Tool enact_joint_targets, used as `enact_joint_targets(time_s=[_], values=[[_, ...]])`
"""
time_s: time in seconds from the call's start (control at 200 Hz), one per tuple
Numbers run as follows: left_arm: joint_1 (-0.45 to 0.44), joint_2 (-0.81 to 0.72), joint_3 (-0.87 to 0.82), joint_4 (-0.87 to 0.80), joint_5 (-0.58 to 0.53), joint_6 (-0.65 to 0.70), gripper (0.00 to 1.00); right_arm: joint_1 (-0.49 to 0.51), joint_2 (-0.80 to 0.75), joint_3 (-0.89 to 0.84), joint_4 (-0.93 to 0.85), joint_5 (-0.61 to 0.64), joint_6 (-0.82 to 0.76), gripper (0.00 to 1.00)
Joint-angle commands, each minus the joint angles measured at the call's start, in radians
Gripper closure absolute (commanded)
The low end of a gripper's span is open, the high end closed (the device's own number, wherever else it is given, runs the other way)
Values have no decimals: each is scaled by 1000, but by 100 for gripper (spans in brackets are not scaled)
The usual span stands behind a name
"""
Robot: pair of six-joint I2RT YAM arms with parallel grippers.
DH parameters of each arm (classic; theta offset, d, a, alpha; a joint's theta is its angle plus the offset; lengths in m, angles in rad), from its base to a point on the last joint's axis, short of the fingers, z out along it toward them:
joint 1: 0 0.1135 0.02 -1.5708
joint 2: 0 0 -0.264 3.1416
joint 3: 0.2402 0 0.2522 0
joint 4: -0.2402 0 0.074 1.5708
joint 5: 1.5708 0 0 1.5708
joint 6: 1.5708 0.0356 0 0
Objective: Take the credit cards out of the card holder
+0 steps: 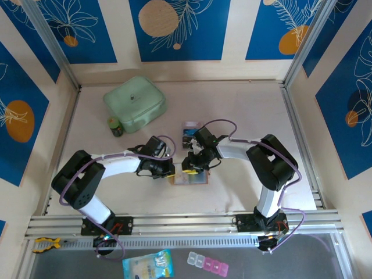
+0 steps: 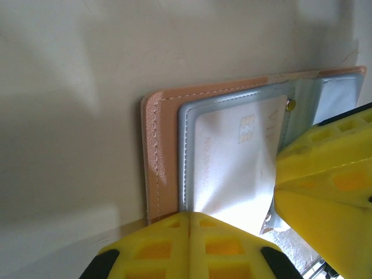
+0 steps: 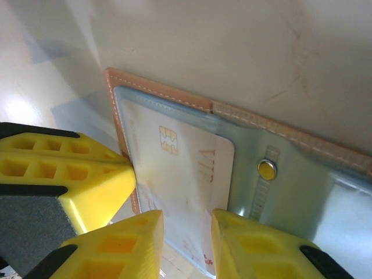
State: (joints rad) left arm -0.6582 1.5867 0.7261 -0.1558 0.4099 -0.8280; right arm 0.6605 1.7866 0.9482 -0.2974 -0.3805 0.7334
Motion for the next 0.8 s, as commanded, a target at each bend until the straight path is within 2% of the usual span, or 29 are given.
enact_joint_targets(time_s=[0.0, 0.195, 0.425, 0.56, 0.795], values=[[12, 16, -16, -7, 1, 23, 99, 11, 25, 22, -31, -4, -6, 72], [12, 21, -19, 2, 6, 22, 100, 13, 40, 27, -16, -29, -6, 78], [14, 22, -21, 2, 6, 21, 100, 13, 42, 27, -29, -27, -12, 78], [14, 22, -24, -2, 3, 23, 98, 13, 36, 39, -95, 31, -28, 73], [18, 20, -34, 1, 0, 20, 98, 11, 12, 56, -176, 105, -59, 72]])
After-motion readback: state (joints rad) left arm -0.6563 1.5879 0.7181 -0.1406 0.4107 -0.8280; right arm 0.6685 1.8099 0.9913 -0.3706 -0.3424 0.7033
